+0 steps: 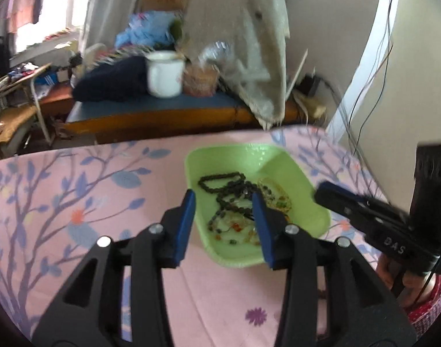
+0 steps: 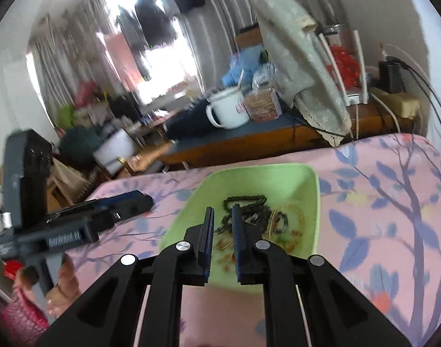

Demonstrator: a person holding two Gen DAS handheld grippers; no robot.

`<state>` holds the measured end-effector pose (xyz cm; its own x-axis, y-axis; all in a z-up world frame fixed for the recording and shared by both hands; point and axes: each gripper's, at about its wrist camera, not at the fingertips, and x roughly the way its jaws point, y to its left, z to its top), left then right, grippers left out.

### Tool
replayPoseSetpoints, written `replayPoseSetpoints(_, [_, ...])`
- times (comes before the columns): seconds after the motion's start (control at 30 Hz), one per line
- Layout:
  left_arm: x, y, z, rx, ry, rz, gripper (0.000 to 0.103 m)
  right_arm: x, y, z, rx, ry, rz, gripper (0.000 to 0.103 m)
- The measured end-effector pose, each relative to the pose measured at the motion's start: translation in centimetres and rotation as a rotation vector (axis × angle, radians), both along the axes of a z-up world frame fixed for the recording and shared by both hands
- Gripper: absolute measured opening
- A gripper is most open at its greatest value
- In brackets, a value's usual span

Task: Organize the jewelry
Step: 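Carry the dark strand with both tools over the green basket and release it, then grasp the brown wooden bead bracelet with the right tool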

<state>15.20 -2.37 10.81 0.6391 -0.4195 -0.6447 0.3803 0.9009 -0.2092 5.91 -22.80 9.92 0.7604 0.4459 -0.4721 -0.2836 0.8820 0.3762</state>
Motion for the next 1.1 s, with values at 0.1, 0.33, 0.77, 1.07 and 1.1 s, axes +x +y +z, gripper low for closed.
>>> replayPoseSetpoints(0.1, [-4.0, 1.6, -0.2, -0.034, -0.016, -0.019, 0.039, -3.7, -0.8, -0.4, 0.088, -0.030, 0.032, 0.000])
replayPoseSetpoints(0.33, [-11.1, 2.9, -5.1, 0.048, 0.019, -0.024, 0.039, -9.1, 1.3, -3.9, 0.137, 0.035, 0.085, 0.000])
replayPoseSetpoints(0.77, [-12.3, 5.6, -9.2, 0.054, 0.072, 0.086, 0.039, -12.3, -1.9, -6.6, 0.238, 0.026, -0.095, 0.000])
replayPoseSetpoints(1.07, [-12.3, 5.5, -9.3, 0.061, 0.069, 0.088, 0.039, -11.9, -2.3, -7.3, 0.275, 0.061, -0.093, 0.000])
replayPoseSetpoints(1.1, [-12.2, 5.5, -9.3, 0.059, 0.071, 0.088, 0.039, -11.9, -2.4, -7.4, 0.279, 0.061, -0.094, 0.000])
